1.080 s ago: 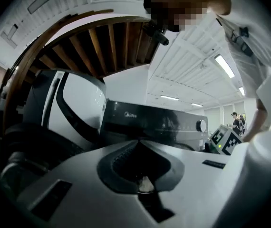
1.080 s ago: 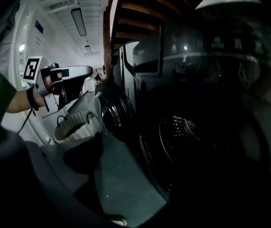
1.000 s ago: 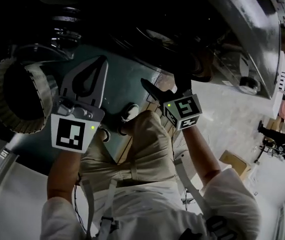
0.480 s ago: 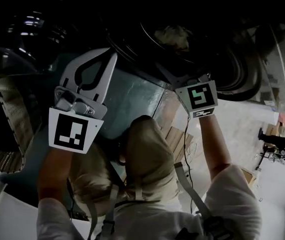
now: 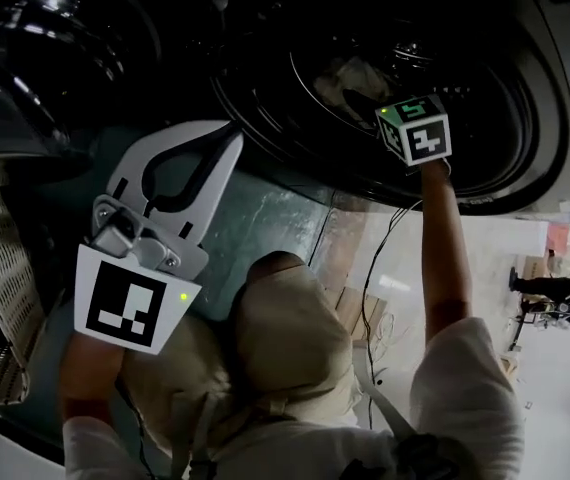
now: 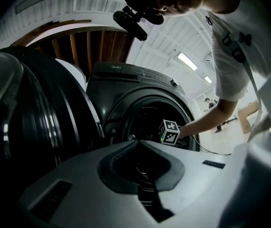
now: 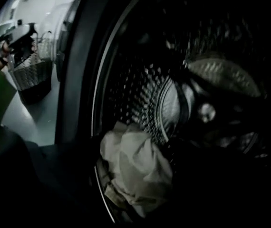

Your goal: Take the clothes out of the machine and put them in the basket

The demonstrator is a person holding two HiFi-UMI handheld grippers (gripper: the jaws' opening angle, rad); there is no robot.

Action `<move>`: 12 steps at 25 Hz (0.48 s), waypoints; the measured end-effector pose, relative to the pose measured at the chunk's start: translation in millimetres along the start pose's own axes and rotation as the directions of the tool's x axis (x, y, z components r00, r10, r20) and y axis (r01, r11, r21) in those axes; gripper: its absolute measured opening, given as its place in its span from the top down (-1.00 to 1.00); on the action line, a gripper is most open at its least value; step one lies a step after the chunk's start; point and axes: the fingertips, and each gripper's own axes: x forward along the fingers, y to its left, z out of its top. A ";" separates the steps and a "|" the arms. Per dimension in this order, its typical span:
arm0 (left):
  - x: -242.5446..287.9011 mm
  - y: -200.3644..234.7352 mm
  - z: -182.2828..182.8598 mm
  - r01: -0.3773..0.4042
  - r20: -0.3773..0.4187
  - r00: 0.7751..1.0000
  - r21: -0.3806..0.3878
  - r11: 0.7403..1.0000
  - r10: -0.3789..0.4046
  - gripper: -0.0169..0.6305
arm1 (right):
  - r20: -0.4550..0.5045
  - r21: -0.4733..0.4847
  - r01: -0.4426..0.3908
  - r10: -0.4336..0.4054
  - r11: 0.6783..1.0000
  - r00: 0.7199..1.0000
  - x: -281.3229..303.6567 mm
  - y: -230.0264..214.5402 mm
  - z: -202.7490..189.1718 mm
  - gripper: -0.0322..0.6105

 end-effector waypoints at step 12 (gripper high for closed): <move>-34.2 17.2 -9.2 -0.094 -0.006 0.996 -0.032 0.995 0.094 0.91 | -0.461 -0.109 -0.233 0.159 0.966 0.873 93.7 8.5 -81.5 -0.68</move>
